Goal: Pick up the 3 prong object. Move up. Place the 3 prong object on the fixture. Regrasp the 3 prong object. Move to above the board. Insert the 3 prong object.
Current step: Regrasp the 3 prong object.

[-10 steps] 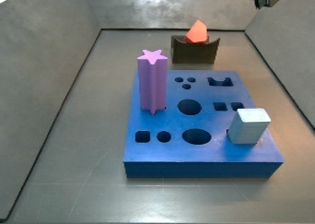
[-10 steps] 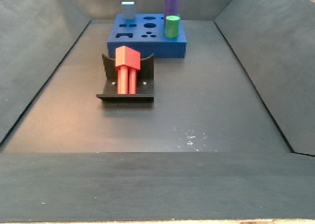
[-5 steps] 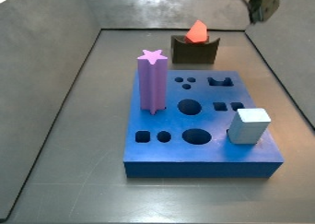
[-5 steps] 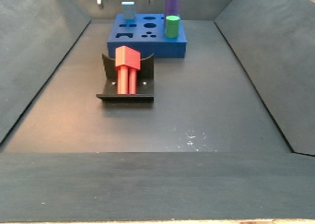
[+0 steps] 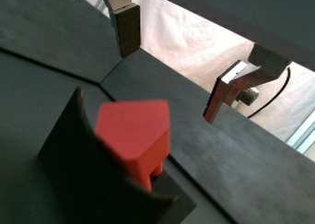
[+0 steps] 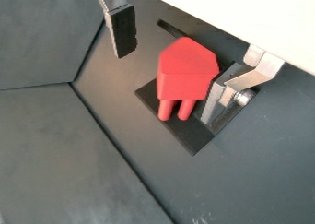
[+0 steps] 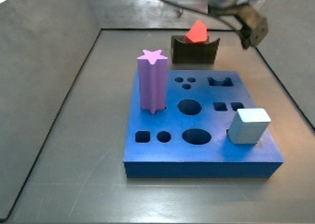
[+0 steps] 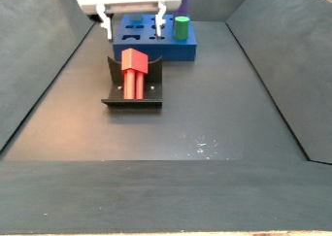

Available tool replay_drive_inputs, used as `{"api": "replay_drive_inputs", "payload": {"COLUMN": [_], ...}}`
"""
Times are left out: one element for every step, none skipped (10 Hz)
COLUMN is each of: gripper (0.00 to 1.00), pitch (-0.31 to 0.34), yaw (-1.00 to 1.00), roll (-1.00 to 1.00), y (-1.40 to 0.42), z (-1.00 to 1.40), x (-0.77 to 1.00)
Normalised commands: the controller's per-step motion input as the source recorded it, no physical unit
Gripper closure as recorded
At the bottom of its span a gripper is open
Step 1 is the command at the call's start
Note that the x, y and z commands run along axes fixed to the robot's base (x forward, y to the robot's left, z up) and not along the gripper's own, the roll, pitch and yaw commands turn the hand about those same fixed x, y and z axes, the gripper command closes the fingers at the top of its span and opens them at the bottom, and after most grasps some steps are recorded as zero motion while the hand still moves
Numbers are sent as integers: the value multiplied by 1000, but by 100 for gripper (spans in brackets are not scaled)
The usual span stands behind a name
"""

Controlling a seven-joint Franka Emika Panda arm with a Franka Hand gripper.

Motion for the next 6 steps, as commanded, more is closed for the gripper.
{"api": "replay_drive_inputs", "payload": {"gripper": [0, 0, 0, 0, 0, 0], "pitch": [-88, -69, -32, 4, 24, 35], "yaw": [-69, -75, -75, -62, -44, -19], "roll": [62, 64, 61, 61, 64, 65], "y": [39, 36, 24, 11, 5, 3], "z": [-1000, -1000, -817, -617, -475, -344], "x": [92, 93, 86, 81, 83, 82]}}
